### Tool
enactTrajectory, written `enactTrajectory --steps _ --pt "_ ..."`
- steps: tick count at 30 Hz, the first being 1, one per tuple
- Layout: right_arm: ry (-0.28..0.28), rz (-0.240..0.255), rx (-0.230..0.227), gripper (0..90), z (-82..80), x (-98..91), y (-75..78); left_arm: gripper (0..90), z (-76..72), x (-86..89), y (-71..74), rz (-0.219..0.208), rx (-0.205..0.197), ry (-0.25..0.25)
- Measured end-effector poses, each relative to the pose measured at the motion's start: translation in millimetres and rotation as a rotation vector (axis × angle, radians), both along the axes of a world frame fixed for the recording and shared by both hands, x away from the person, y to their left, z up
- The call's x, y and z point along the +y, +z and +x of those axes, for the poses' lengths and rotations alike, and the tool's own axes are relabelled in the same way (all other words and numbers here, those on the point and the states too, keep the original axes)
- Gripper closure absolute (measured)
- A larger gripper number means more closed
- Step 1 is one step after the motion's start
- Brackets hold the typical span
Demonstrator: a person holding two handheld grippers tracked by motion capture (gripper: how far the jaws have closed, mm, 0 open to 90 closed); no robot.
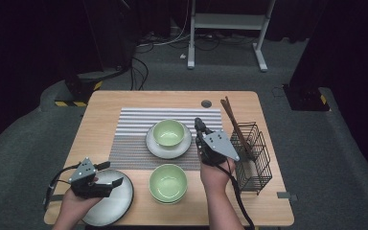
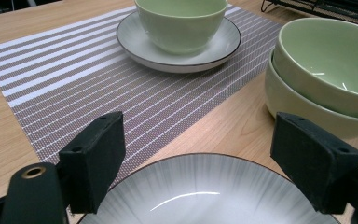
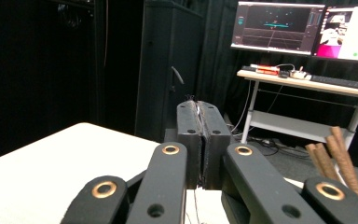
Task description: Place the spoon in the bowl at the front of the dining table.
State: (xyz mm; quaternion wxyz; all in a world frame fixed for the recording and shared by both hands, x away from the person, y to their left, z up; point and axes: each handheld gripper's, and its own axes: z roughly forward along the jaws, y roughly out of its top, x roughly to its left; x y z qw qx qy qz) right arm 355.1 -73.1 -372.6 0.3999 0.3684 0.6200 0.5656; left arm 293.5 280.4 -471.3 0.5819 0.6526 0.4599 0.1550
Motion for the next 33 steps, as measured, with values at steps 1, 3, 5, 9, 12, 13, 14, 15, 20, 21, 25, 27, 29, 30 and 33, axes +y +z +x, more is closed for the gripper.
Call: enactTrajectory --steps 1,3,5,9,12,13,14,15,20,21,25,27,29,30,33 --pt "0.002 0.000 0.000 88.4 0.7 0.8 -0.4 18.2 -0.1 -0.1 0.2 -0.007 0.001 0.003" --pt "0.007 0.000 0.002 88.4 2.5 3.3 -1.1 18.2 -0.1 0.0 0.2 -0.007 0.000 0.001" --pt "0.011 -0.001 0.003 88.4 3.9 5.7 -1.4 18.2 0.1 0.0 0.1 -0.005 -0.001 -0.004" --pt "0.020 -0.004 -0.002 88.4 6.4 9.9 -1.3 18.2 -0.5 -0.5 0.4 -0.009 0.001 -0.004" --pt "0.026 -0.006 -0.007 88.4 8.3 12.6 -2.3 18.2 -0.5 0.2 0.9 -0.012 -0.001 0.001" --pt "0.028 -0.007 -0.007 88.4 9.1 13.6 -2.6 18.2 -0.5 1.0 1.1 -0.010 -0.001 0.000" --pt "0.029 -0.004 -0.006 88.4 9.7 14.6 -3.1 18.2 -0.3 1.3 1.4 -0.017 -0.003 0.003" --pt "0.030 0.000 -0.003 88.4 10.2 15.8 -3.5 18.2 -0.2 2.0 1.6 -0.018 -0.004 0.004" --pt "0.044 -0.006 -0.005 88.4 13.9 22.5 -5.1 18.2 -0.4 4.2 2.7 -0.022 -0.006 0.010" --pt "0.046 -0.007 -0.005 88.4 14.5 23.8 -5.2 18.2 -0.3 4.4 2.7 -0.022 -0.006 0.010" --pt "0.058 -0.005 -0.007 88.4 16.7 29.1 -4.9 18.2 -0.2 3.8 1.7 -0.021 -0.002 0.007" --pt "0.063 -0.005 -0.004 88.4 17.4 31.5 -4.6 18.2 -0.2 4.0 1.8 -0.020 -0.003 0.006" --pt "0.069 -0.005 -0.004 88.4 18.5 34.0 -4.2 18.2 -0.3 4.5 2.1 -0.020 -0.004 0.006" --pt "0.072 -0.007 -0.005 88.4 18.7 35.1 -3.8 18.2 -0.5 4.6 2.3 -0.020 -0.001 0.005" --pt "0.079 -0.003 -0.007 88.4 19.5 38.8 -3.2 18.2 -0.5 4.3 2.5 -0.028 -0.001 0.002"
